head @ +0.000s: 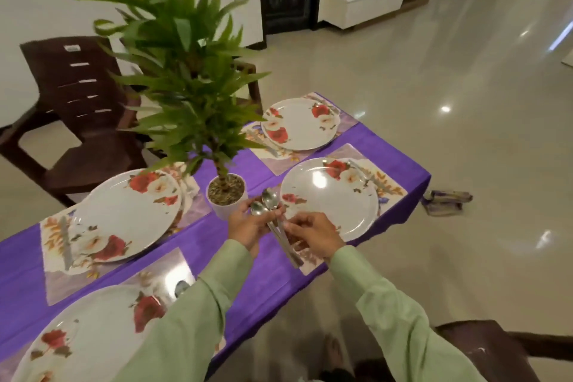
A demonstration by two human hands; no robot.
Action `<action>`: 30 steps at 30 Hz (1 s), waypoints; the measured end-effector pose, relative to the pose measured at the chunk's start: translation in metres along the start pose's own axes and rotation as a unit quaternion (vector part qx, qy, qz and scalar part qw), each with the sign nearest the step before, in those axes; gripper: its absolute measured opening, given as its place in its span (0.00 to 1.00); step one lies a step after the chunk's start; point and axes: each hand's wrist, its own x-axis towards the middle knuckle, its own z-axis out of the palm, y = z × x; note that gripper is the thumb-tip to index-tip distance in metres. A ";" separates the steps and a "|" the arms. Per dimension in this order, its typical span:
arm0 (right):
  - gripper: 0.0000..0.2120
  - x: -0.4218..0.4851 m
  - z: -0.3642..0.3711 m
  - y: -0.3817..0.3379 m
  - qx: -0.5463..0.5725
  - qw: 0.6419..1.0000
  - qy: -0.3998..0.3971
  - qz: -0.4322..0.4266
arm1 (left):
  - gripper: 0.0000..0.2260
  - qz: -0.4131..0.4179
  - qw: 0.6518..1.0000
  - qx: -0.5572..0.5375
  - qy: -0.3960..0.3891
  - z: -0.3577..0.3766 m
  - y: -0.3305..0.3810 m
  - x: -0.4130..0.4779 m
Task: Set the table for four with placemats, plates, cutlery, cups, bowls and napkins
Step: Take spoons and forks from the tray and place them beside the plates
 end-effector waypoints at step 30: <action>0.11 0.106 -0.261 -0.014 0.000 0.975 0.222 0.012 | 0.25 -0.052 0.997 0.024 -0.044 0.163 -0.039 0.104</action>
